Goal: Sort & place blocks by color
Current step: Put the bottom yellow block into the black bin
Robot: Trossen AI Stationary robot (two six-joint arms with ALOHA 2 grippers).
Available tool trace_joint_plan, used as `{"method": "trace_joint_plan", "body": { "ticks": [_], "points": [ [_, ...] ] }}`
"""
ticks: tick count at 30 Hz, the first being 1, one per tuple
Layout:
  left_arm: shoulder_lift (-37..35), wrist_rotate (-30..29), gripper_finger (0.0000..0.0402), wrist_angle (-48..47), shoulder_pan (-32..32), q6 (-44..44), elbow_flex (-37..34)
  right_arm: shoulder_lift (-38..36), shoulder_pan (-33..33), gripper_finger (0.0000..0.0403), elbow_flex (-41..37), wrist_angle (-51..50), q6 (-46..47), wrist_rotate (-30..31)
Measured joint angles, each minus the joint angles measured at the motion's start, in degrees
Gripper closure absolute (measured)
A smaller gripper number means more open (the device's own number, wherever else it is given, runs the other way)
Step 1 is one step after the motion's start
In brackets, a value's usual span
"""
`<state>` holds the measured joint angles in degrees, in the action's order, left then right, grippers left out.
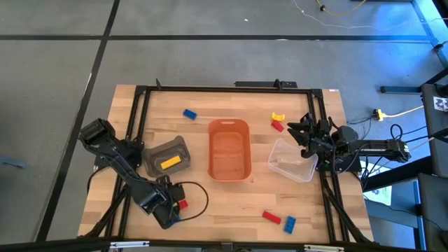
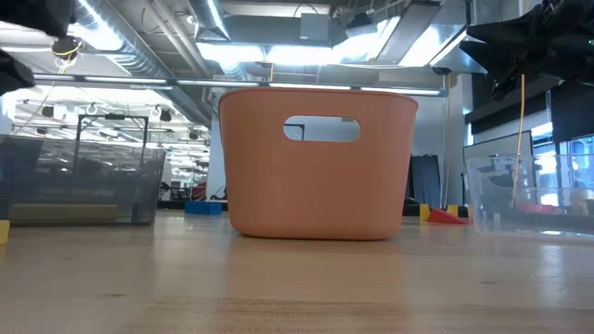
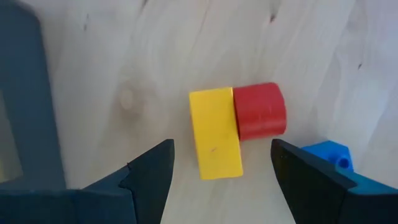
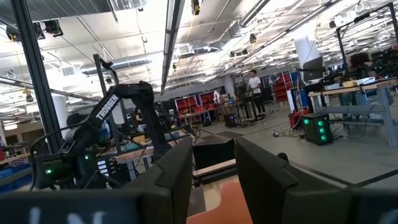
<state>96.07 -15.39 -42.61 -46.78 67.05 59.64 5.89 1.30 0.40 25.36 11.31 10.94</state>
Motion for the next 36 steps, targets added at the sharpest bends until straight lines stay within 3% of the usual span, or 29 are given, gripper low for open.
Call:
{"method": "trace_joint_plan", "body": {
  "ticks": [10,27,31,36],
  "points": [
    [0.04,2.96,0.0143,4.66,0.02,0.37,-5.04,0.00,0.00,0.0279,0.00,-0.04,-0.02,0.00],
    [0.04,1.15,0.0146,8.82,0.02,-1.34,-8.59,0.00,0.02,0.0279,0.00,-0.11,0.03,0.00],
    [0.04,1.11,0.0172,8.25,0.02,-3.13,-8.59,0.00,0.01,0.0279,0.00,-0.11,0.17,0.00],
    [0.04,1.12,0.0232,6.32,0.33,-3.15,-8.59,0.00,0.00,0.0279,0.00,-0.11,0.09,0.00]
  ]
}}
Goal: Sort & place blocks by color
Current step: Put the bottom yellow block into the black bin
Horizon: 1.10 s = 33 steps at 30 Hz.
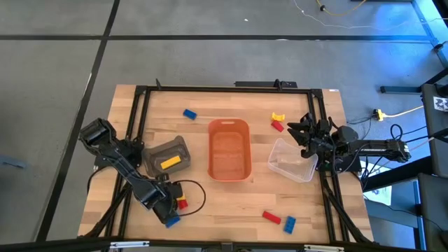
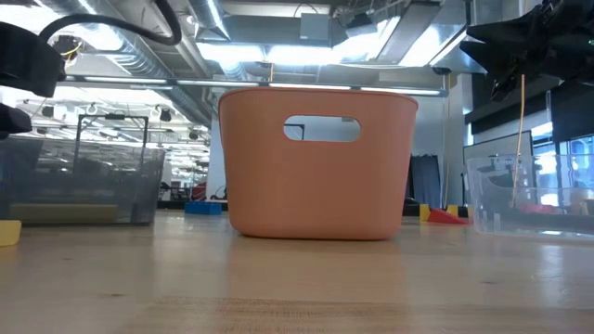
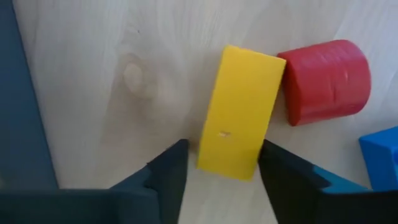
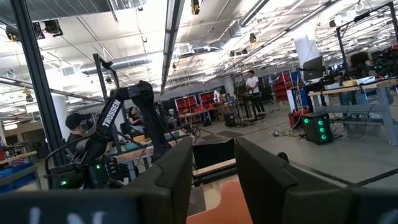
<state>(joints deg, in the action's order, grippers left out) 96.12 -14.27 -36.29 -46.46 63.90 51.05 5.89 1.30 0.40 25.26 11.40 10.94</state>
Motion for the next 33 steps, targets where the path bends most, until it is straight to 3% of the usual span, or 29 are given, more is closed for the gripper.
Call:
{"method": "trace_joint_plan", "body": {
  "ticks": [4,9,16,21,28,33],
  "points": [
    [-0.07,-0.25,0.0286,-1.77,-0.02,-0.31,0.04,0.00,0.01,0.0279,0.00,0.00,-0.02,0.00],
    [-1.51,0.27,0.0288,-4.79,-0.17,-0.15,0.00,0.00,0.00,0.0279,0.00,0.00,-0.06,0.00],
    [-10.59,-3.48,0.0288,-9.99,0.05,-0.21,-0.02,0.00,0.00,0.0279,0.00,0.02,-0.07,0.00],
    [-20.47,-10.63,0.0288,-10.00,1.09,-5.06,0.02,0.00,0.00,0.0279,0.00,0.02,-0.09,0.00],
    [-31.60,-26.51,0.0288,-9.64,7.68,-23.15,0.02,0.00,0.01,0.0279,0.00,0.02,-0.09,0.02],
    [-37.86,-31.56,0.0288,-10.65,11.95,-28.60,-0.81,0.00,0.00,0.0279,0.00,-0.04,0.02,0.02]
  ]
}}
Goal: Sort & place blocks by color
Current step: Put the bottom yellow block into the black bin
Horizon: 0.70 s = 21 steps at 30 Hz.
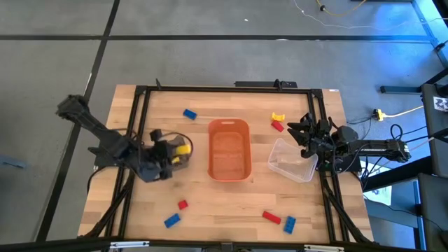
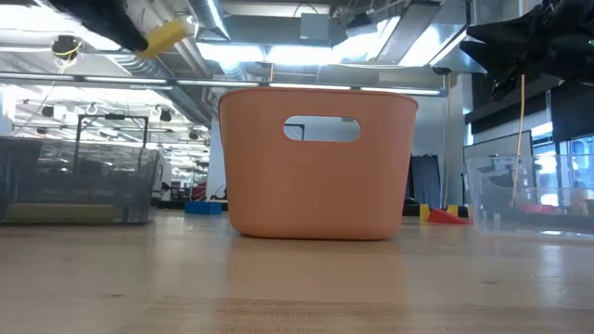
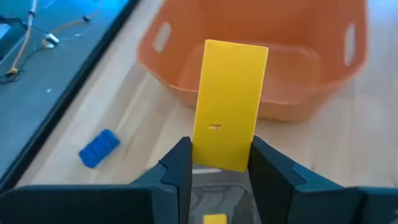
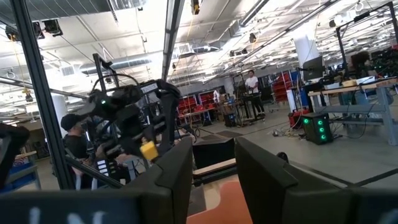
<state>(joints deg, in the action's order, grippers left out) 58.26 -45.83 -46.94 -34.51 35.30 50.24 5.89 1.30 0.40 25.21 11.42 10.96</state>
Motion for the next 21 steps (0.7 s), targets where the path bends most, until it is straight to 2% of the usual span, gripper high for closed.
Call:
{"method": "trace_joint_plan", "body": {
  "ticks": [5,11,16,19,21],
  "points": [
    [-8.63,0.08,0.0288,1.20,1.75,2.09,-7.99,-0.02,0.01,0.0279,0.01,-0.46,-1.10,0.00],
    [-16.95,4.14,0.0288,1.73,5.51,6.58,-15.37,-0.02,0.00,0.0279,0.02,-0.60,-1.44,0.16],
    [-17.11,14.79,0.0288,-5.47,12.38,8.84,-15.73,-0.02,0.00,0.0279,0.01,-0.61,-1.42,0.17],
    [-14.82,23.85,0.0288,-9.07,16.46,9.78,-15.73,-0.02,0.00,0.0279,0.02,-0.64,-1.42,0.15],
    [-12.83,27.43,0.0288,-11.48,18.39,10.57,-15.91,-0.02,0.01,0.0279,0.02,-0.73,-1.42,0.15]
  ]
}}
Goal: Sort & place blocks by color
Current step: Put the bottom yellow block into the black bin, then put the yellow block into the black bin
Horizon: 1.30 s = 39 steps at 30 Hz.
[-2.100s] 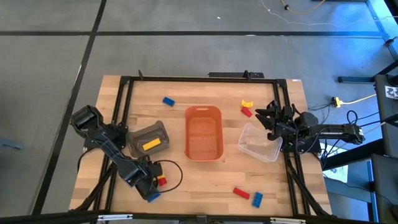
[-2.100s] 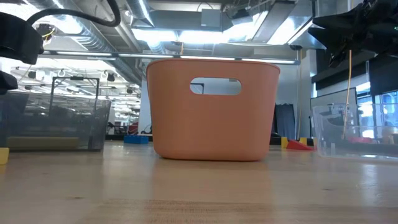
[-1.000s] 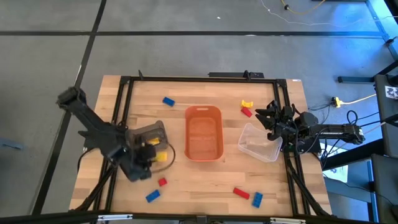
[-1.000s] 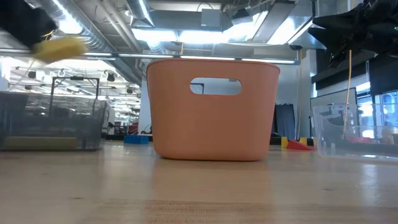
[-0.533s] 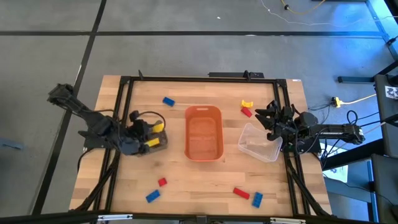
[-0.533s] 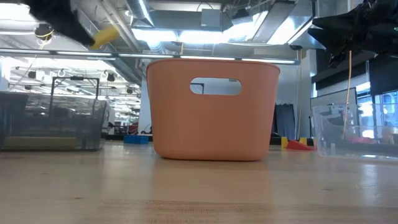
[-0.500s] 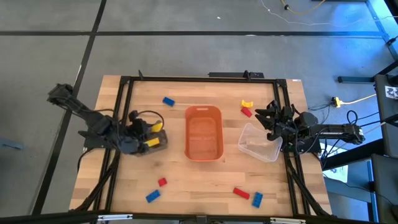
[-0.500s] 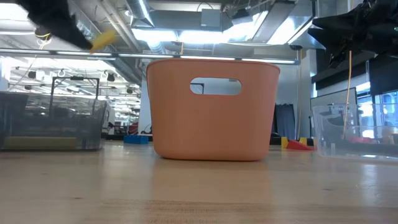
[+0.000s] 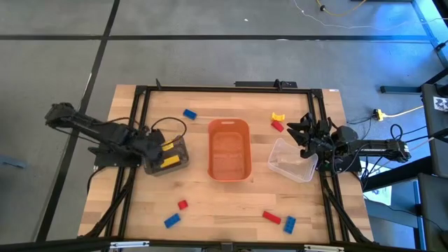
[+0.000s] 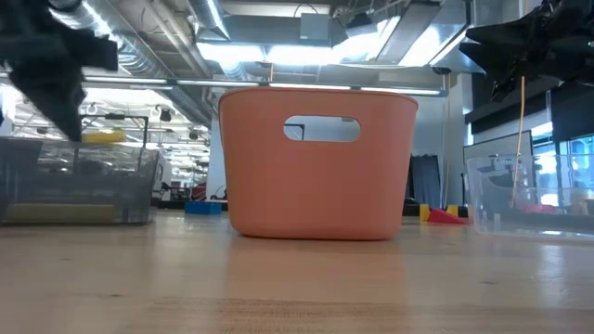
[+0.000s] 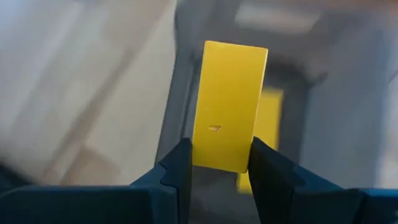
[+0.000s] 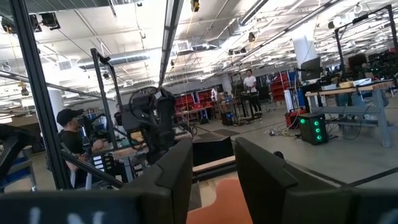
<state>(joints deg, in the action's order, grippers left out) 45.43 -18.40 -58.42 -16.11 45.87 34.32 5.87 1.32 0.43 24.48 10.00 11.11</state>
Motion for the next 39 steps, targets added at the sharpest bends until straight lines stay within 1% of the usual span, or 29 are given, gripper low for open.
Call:
{"method": "trace_joint_plan", "body": {
  "ticks": [5,11,16,20,22,27,32,34,37,39],
  "points": [
    [4.92,1.87,0.0288,-1.22,3.24,0.35,-2.30,0.00,-0.01,0.0279,0.00,-0.50,0.26,-0.04],
    [9.23,5.87,0.0288,3.23,4.39,-1.98,-4.39,0.00,-0.02,0.0279,0.00,-0.84,0.24,-0.22],
    [10.64,6.13,0.0288,5.29,4.37,-2.74,-4.39,0.00,0.00,0.0279,0.00,-1.06,0.24,-0.20],
    [11.47,6.03,0.0288,5.51,4.37,-1.71,-4.39,0.00,-0.01,0.0279,0.00,-1.12,0.43,-0.20],
    [11.55,5.96,0.0275,5.41,4.37,-1.62,-4.39,0.00,0.01,0.0279,0.00,-1.31,0.35,-0.20],
    [11.54,5.93,0.0220,5.36,4.37,-2.74,-4.39,0.00,0.01,0.0279,0.00,-1.58,0.17,-0.17],
    [11.54,6.05,0.0193,5.38,4.37,-2.87,-4.39,0.00,0.01,0.0279,0.00,-1.63,0.15,-0.17],
    [11.47,7.92,0.0187,5.38,4.39,-2.76,-4.37,0.00,0.01,0.0279,0.00,-1.64,0.15,-0.17],
    [11.08,14.44,0.0184,4.96,4.85,-2.57,-2.87,0.00,0.01,0.0279,0.00,-1.99,0.09,-0.17],
    [11.06,16.17,0.0184,5.31,5.11,-2.86,-1.30,0.00,0.01,0.0279,0.00,-2.57,0.07,-0.17]
  ]
}}
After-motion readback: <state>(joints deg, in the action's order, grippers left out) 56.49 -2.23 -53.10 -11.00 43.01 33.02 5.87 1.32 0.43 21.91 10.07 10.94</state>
